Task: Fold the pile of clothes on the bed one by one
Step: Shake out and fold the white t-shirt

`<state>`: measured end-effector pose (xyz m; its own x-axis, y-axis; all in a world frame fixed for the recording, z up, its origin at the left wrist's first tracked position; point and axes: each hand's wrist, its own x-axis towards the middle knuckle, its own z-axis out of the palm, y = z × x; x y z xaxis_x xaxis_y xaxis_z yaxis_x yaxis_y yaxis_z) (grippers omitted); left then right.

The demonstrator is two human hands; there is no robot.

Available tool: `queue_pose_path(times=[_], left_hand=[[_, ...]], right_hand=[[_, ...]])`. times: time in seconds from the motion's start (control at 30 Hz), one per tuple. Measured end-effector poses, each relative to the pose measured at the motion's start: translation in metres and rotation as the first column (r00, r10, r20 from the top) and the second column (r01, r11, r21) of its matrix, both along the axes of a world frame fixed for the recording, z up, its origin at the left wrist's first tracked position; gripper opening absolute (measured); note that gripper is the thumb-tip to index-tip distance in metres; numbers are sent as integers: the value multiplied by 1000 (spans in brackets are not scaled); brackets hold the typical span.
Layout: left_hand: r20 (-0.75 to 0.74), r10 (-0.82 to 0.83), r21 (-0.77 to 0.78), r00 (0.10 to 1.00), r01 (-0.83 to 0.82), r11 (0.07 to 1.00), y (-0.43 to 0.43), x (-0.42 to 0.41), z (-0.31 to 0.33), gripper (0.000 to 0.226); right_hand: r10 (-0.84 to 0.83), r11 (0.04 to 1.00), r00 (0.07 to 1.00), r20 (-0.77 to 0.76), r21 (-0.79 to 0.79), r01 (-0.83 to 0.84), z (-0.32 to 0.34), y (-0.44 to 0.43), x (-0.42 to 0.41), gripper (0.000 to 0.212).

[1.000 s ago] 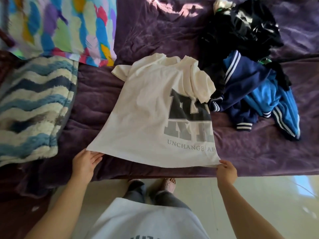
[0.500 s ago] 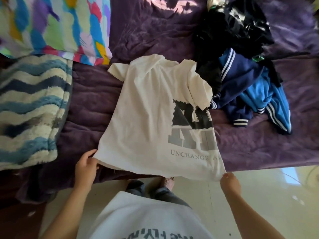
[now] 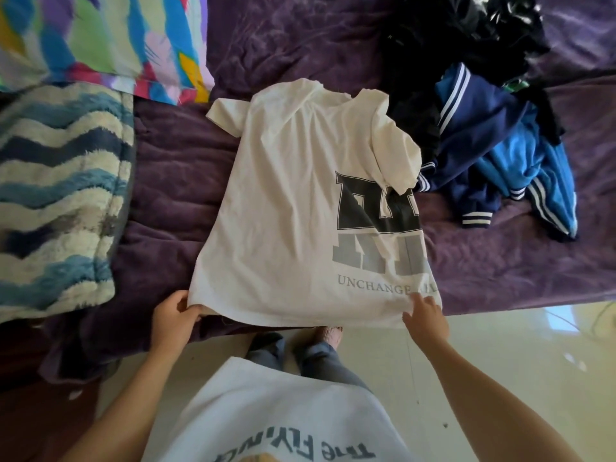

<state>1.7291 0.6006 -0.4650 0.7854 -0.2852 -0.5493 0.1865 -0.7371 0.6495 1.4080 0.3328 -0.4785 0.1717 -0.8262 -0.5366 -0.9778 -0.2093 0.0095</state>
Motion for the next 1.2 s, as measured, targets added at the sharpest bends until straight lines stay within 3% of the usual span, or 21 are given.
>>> queue_pose_path(times=[0.13,0.27,0.43,0.47,0.53,0.6,0.7,0.8,0.9,0.97,1.03,1.07,1.1,1.13,1.2], left_hand=[[226,-109,91,968,90,992,6,1,3,16],[257,-130,99,958,108,989,6,-4,5,22],[274,-145,122,951,115,986,1,-2,7,20],[288,-147,128,946,114,985,1,-2,7,20],[317,-143,122,938,109,987,0,-3,7,22],[344,-140,103,928,111,989,-3,-5,7,24],[406,-173,108,897,141,984,-5,-6,9,21],[574,-300,137,762,271,953,-1,-4,15,22],[781,-380,193,496,387,902,6,-8,27,18],[854,-400,246,334,418,875,7,-9,35,29],[881,-399,273,255,414,868,6,-11,38,26],[868,-403,269,291,407,873,4,-15,37,22],[820,-404,242,407,393,887,1,-20,34,19],[719,-365,170,592,360,917,-4,-25,30,19],[370,-91,-47,925,116,992,-18,-32,22,20]], right_hand=[[-374,927,919,125,91,365,-3,-6,-1,42],[-436,899,892,117,88,428,-12,-9,2,28],[-508,861,845,168,115,495,-12,-26,-4,24],[-561,827,789,249,136,545,-11,-28,-9,19],[-683,713,589,433,217,667,-5,-31,-20,10],[-733,634,439,520,287,718,0,-36,-31,13],[-724,635,416,550,296,713,7,-39,-43,26],[-700,624,413,583,219,750,14,-42,-52,7],[-618,542,394,681,6,840,24,-54,-59,21],[-573,501,455,681,-147,853,32,-63,-63,25],[-579,538,527,622,-193,820,33,-67,-66,25],[-609,572,552,570,-167,803,31,-66,-67,25],[-633,617,585,506,-126,777,27,-64,-68,24],[-634,674,631,447,-81,734,22,-61,-69,23],[-574,779,727,376,-24,627,16,-57,-67,23]])
